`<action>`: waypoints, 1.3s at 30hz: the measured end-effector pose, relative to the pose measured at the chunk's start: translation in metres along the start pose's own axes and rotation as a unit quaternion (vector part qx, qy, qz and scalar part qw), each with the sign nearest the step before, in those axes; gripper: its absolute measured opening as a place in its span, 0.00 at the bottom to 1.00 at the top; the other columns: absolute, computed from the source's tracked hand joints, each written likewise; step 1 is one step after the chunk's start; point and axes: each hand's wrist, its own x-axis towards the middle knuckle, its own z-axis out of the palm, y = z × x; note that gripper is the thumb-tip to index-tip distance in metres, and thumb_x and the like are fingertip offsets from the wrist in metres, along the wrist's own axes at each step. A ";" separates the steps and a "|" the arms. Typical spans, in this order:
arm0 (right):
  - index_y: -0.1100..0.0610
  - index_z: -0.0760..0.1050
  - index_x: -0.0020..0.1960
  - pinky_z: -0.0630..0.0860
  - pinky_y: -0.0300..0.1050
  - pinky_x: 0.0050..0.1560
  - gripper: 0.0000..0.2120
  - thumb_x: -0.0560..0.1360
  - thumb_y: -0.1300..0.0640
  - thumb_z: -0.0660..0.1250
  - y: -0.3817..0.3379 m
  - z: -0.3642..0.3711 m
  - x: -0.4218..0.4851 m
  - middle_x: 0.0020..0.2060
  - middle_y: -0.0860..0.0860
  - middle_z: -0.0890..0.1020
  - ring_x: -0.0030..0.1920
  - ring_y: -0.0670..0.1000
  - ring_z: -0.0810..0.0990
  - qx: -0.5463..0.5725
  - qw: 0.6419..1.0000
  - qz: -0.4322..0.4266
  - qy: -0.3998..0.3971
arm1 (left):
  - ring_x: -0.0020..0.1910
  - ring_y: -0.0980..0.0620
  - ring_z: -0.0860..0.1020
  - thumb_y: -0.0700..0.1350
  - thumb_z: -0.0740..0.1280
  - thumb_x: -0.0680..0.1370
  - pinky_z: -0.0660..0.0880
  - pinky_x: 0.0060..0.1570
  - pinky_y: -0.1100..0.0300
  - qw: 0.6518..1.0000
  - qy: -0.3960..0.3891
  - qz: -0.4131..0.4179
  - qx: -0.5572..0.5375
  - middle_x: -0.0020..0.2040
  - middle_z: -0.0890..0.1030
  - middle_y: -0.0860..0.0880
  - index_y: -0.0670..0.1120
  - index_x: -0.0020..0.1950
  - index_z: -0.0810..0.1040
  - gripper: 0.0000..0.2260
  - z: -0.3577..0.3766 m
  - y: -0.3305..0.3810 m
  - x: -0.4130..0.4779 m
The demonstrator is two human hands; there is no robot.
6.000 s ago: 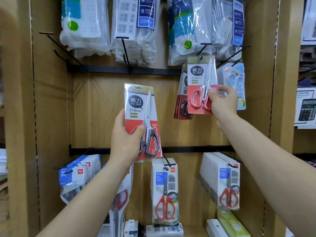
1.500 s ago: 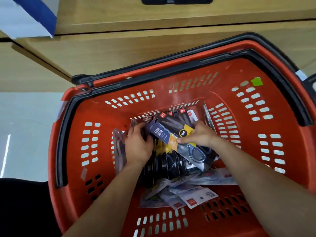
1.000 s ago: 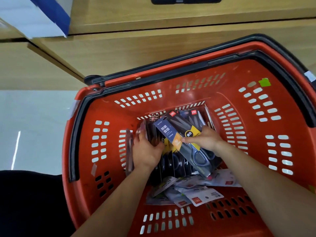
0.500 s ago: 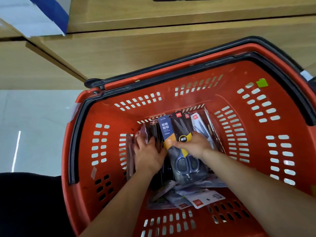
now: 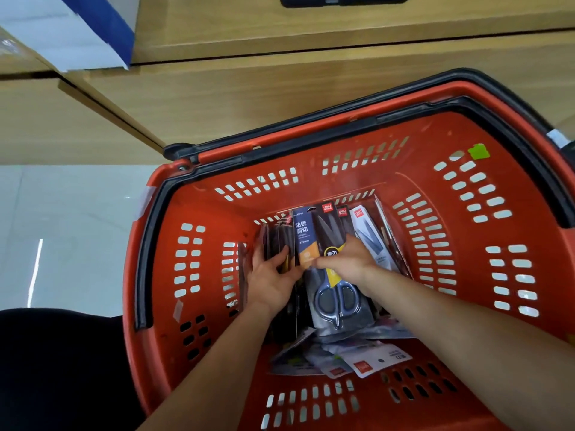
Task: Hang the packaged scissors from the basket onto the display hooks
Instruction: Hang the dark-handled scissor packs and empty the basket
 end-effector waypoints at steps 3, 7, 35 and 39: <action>0.56 0.74 0.61 0.79 0.47 0.47 0.32 0.61 0.52 0.81 0.003 -0.013 -0.007 0.53 0.52 0.83 0.53 0.54 0.82 0.020 1.000 -0.004 0.006 | 0.84 0.43 0.43 0.56 0.69 0.80 0.45 0.80 0.51 0.996 -0.035 0.007 0.076 0.85 0.45 0.53 0.58 0.77 0.71 0.25 -0.005 0.011 -0.011; 0.56 0.79 0.59 0.81 0.51 0.53 0.32 0.56 0.51 0.81 0.001 -0.031 -0.021 0.51 0.52 0.85 0.54 0.56 0.85 0.060 0.998 -0.027 0.016 | 0.83 0.54 0.47 0.54 0.65 0.84 0.40 0.78 0.58 0.992 -0.101 0.061 0.040 0.85 0.49 0.52 0.63 0.75 0.72 0.19 0.004 0.027 -0.029; 0.47 0.72 0.72 0.74 0.51 0.69 0.26 0.76 0.54 0.76 -0.012 -0.095 -0.208 0.62 0.42 0.83 0.64 0.43 0.81 0.278 0.902 -0.320 0.082 | 0.53 0.39 0.85 0.37 0.69 0.81 0.81 0.57 0.46 0.912 -0.103 0.157 -0.364 0.55 0.86 0.37 0.38 0.60 0.81 0.09 -0.071 0.097 -0.142; 0.43 0.72 0.69 0.72 0.49 0.70 0.23 0.76 0.48 0.75 -0.010 -0.080 -0.232 0.62 0.39 0.83 0.64 0.41 0.80 0.290 0.893 -0.334 0.080 | 0.53 0.39 0.85 0.39 0.68 0.82 0.80 0.57 0.46 0.906 -0.061 0.182 -0.376 0.54 0.87 0.39 0.39 0.59 0.82 0.08 -0.059 0.103 -0.168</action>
